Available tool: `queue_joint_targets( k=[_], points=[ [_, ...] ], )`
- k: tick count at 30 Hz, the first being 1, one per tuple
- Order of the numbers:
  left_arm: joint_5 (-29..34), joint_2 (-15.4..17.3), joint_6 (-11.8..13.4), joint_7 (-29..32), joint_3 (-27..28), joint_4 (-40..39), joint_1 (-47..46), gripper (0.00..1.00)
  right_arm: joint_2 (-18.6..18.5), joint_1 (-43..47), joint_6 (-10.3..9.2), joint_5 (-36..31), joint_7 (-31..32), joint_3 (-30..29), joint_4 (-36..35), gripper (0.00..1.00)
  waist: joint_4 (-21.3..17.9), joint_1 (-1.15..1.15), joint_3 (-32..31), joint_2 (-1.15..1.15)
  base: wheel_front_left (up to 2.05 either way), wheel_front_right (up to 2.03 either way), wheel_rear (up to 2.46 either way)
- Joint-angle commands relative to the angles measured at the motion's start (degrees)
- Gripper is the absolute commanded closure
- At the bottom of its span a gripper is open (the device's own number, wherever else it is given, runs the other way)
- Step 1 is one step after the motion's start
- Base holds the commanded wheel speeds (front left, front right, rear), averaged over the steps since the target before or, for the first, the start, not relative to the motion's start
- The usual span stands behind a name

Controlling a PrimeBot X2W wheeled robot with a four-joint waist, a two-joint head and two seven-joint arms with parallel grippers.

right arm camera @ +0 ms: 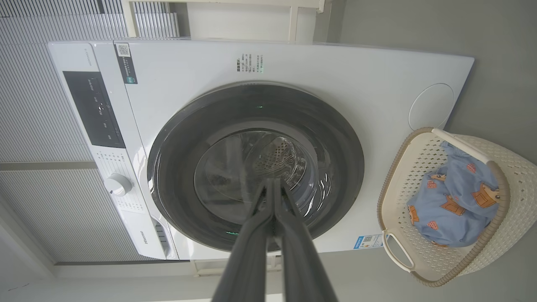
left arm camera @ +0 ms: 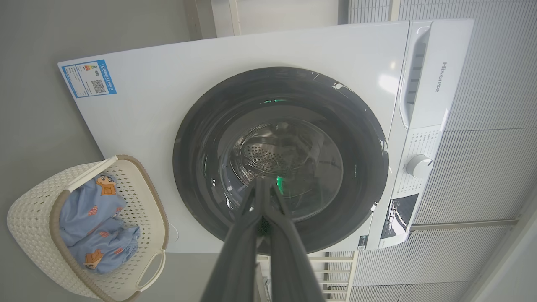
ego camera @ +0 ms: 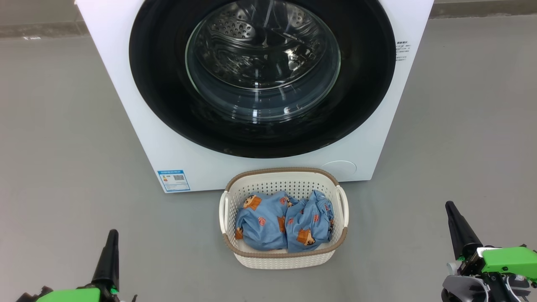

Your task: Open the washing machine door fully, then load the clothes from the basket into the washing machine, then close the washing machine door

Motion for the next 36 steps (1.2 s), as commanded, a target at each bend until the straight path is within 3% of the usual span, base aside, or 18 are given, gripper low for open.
queue_joint_targets(
  k=[1, 22, 23, 33, 36],
  points=[
    [-0.39, 0.54, -0.4, 0.34, 1.78, -1.02, -1.76, 1.0, -0.49, -2.5, 0.33, -0.14, 0.42, 1.08, -1.41, 1.0, 0.0, 0.0, 0.0, 0.0, 0.0, 0.0, 0.0],
    [-0.39, 0.54, -0.4, 0.34, 1.78, -1.03, -1.76, 1.0, -0.49, -2.5, 0.33, -0.13, 0.41, 1.09, -1.41, 1.0, 0.0, 0.0, 0.0, 0.0, 0.0, 0.0, 0.0],
    [0.01, -0.01, 0.02, -0.02, -0.05, 0.18, 0.03, 0.0, 0.03, 0.04, 0.0, 0.0, -0.02, 0.03, 0.18, 0.0, 0.0, 0.0, 0.0, 0.0, 0.0, 0.0, 0.0],
    [-0.17, -0.51, 0.06, -0.83, -0.96, 1.54, 0.43, 0.0, 0.74, 1.09, 0.01, 0.29, -0.63, 0.39, 1.59, 0.0, -0.04, 0.13, -0.05, 0.0, 0.0, 0.0, 0.0],
    [-0.18, -0.48, 0.05, -1.22, -1.3, 1.21, 0.3, 0.0, 0.71, 0.98, 0.02, 0.27, -0.99, 0.59, 1.31, 0.0, -0.07, 0.04, -0.01, 0.0, 0.0, 0.0, 0.0]
  ],
)
